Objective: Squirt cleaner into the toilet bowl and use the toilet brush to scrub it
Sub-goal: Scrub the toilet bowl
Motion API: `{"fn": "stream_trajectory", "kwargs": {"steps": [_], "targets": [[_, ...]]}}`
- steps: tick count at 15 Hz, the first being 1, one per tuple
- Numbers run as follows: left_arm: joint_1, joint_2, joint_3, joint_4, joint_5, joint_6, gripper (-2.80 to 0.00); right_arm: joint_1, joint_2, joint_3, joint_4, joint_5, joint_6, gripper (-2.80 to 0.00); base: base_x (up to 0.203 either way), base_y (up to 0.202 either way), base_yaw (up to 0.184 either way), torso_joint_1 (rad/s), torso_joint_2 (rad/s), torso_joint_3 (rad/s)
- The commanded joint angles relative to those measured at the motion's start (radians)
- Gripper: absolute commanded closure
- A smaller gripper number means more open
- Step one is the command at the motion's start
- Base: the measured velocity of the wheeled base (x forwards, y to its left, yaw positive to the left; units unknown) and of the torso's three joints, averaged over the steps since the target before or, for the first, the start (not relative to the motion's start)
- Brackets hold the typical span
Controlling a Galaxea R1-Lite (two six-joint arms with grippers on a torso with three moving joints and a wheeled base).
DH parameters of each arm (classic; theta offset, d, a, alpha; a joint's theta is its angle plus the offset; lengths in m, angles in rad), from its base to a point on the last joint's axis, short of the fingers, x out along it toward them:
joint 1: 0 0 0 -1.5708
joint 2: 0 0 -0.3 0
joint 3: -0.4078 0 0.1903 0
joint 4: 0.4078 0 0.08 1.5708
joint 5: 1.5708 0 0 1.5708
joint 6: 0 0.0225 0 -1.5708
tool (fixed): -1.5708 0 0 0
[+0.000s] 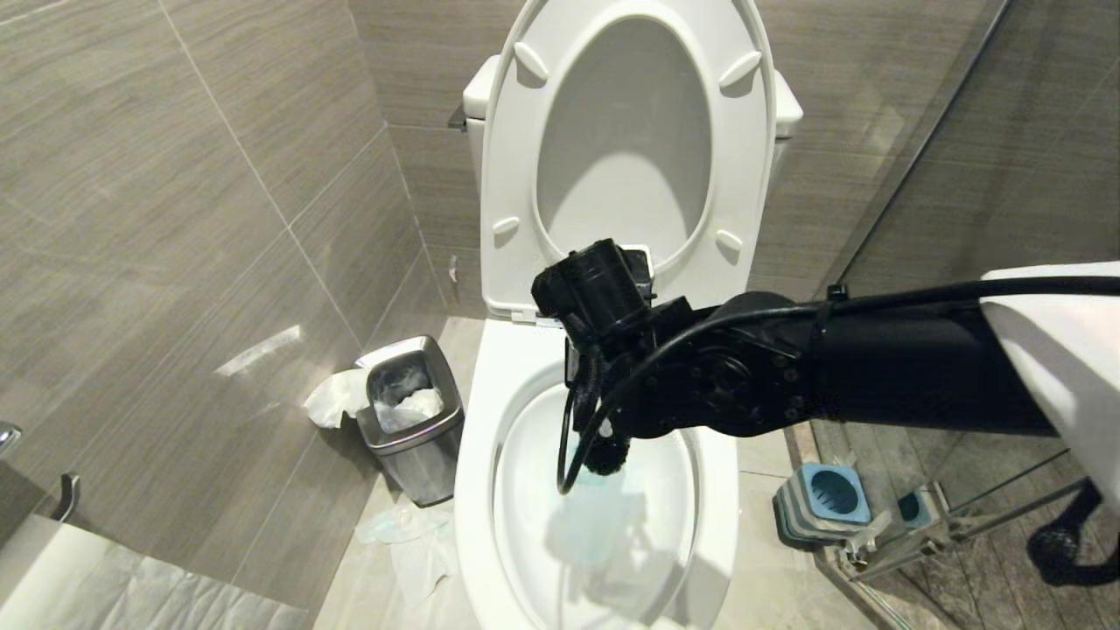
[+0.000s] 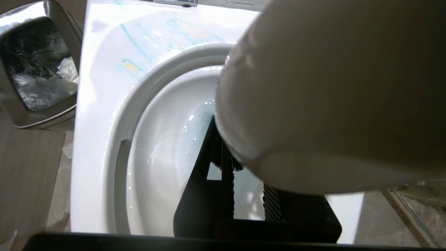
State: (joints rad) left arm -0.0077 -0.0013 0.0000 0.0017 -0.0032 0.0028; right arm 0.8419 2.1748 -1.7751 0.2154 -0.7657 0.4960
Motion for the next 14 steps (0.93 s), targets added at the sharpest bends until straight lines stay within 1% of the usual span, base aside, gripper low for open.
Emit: {"fn": "stream_trajectory", "kwargs": {"steps": [1,5,9,11,14], "targets": [[0.000,0.001,0.000,0.000,0.000,0.000,0.00,-0.004,0.076,-0.030,0.001,-0.004,0.005,0.00,0.000,0.000,0.000,0.000,0.00,0.000],[0.000,0.001,0.000,0.000,0.000,0.000,0.00,-0.006,0.176,-0.070,-0.002,-0.004,0.024,0.00,0.000,0.000,0.000,0.000,0.00,0.000],[0.000,0.001,0.000,0.000,0.000,0.000,0.00,-0.022,0.263,-0.146,-0.001,-0.006,0.030,0.00,0.000,0.000,0.000,0.000,0.00,0.000],[0.000,0.001,0.000,0.000,0.000,0.000,0.00,-0.023,0.243,-0.143,0.001,-0.007,0.032,0.00,0.000,0.000,0.000,0.000,0.00,0.000],[0.000,0.001,0.000,0.000,0.000,0.000,0.00,-0.008,0.133,-0.092,0.004,-0.009,0.034,0.00,0.000,0.000,0.000,0.000,0.00,0.000]]}}
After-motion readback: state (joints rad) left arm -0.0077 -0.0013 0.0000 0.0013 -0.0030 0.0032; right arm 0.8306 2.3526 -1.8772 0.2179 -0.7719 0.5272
